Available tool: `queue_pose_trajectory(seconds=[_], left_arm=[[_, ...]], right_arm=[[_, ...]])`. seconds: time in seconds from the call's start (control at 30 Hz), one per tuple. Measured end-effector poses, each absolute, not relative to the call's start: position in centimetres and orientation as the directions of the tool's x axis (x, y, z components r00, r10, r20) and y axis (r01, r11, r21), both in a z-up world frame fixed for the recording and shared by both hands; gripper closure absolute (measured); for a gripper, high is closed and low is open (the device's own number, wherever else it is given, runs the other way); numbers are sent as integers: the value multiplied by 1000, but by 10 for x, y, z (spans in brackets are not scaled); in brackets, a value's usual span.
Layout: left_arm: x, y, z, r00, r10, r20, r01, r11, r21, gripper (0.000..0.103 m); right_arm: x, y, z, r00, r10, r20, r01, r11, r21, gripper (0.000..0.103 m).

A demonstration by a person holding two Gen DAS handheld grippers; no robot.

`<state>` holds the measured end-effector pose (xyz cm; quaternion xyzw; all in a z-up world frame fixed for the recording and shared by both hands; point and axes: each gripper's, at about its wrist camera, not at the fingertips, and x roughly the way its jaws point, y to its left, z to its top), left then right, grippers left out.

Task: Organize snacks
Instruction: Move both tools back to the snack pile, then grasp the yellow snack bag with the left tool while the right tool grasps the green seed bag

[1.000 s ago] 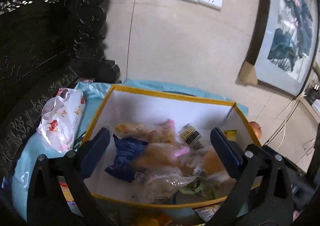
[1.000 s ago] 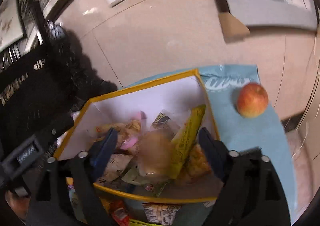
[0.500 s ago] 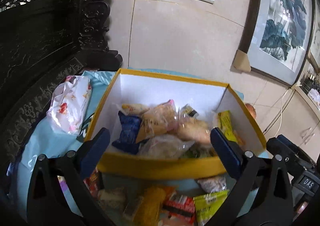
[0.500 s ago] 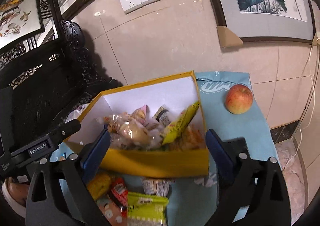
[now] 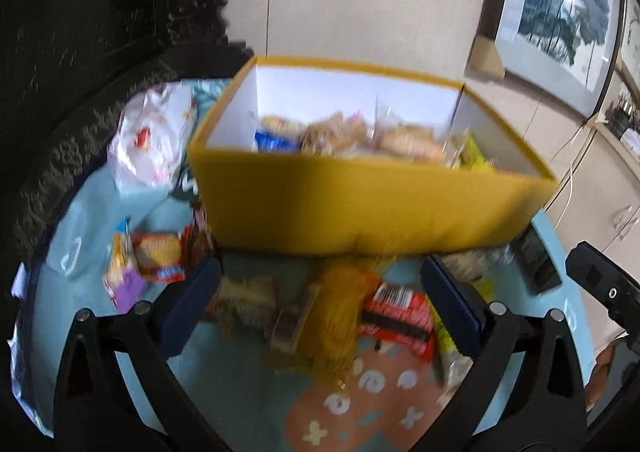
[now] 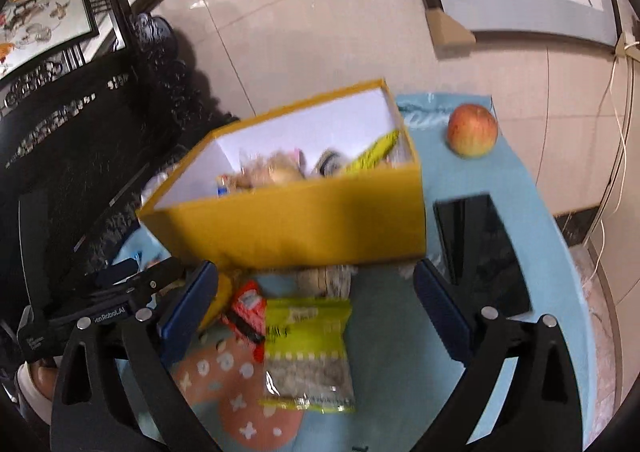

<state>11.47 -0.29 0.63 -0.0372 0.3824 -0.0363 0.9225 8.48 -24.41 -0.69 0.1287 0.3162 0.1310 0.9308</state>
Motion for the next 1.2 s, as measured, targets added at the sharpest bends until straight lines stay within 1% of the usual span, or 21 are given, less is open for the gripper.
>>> queue_pose_trajectory(seconds=[0.13, 0.23, 0.43, 0.53, 0.57, 0.6, 0.63, 0.67, 0.77, 0.9, 0.93, 1.0, 1.03, 1.07, 1.13, 1.2], left_arm=[[115, -1, -13, 675, -91, -732, 35, 995, -92, 2], [117, -3, -24, 660, -88, -746, 39, 996, -83, 2], [118, -12, -32, 689, -36, -724, 64, 998, 11, 2], [121, -20, -38, 702, 19, -712, 72, 993, 98, 2], [120, -23, -39, 706, 22, -707, 82, 990, 113, 7], [118, -28, -39, 712, 9, -702, 107, 987, 120, 16], [117, -32, -40, 703, -25, -711, 143, 984, 107, 38], [117, -36, -44, 682, -52, -730, 175, 980, 94, 47], [119, -40, -50, 687, -24, -727, 176, 975, 134, 45], [136, -25, -57, 648, -82, -757, 163, 986, 33, 46], [141, -22, -60, 637, -99, -765, 168, 986, 12, 54], [147, -16, -66, 620, -125, -775, 169, 985, -24, 59], [146, -15, -65, 620, -118, -776, 159, 987, -23, 61], [141, -13, -63, 622, -110, -775, 142, 990, -26, 62], [132, -10, -58, 626, -149, -765, 142, 987, -77, 63], [118, -8, -48, 650, -172, -741, 159, 983, -89, 63]], right_arm=[[84, -243, -23, 752, 320, -576, -156, 935, 317, 5], [88, -251, -35, 743, 338, -577, -144, 924, 354, 5], [93, -262, -48, 734, 361, -575, -125, 904, 409, 5], [93, -259, -48, 730, 364, -579, -137, 907, 399, 5], [92, -256, -48, 730, 362, -579, -142, 910, 390, 5], [91, -254, -48, 730, 357, -582, -147, 915, 376, 5], [91, -252, -48, 728, 356, -585, -151, 917, 369, 5], [92, -250, -49, 724, 359, -589, -157, 917, 366, 5], [92, -248, -50, 715, 368, -594, -164, 914, 370, 5], [93, -250, -53, 713, 364, -599, -151, 914, 375, 5], [94, -249, -55, 706, 360, -609, -147, 917, 371, 5], [97, -246, -59, 685, 360, -634, -146, 920, 364, 5], [98, -245, -60, 677, 361, -641, -148, 920, 362, 5], [99, -243, -61, 670, 360, -649, -153, 923, 354, 5], [99, -238, -62, 662, 346, -665, -165, 933, 321, 5], [99, -227, -64, 648, 310, -695, -177, 950, 259, 5]])
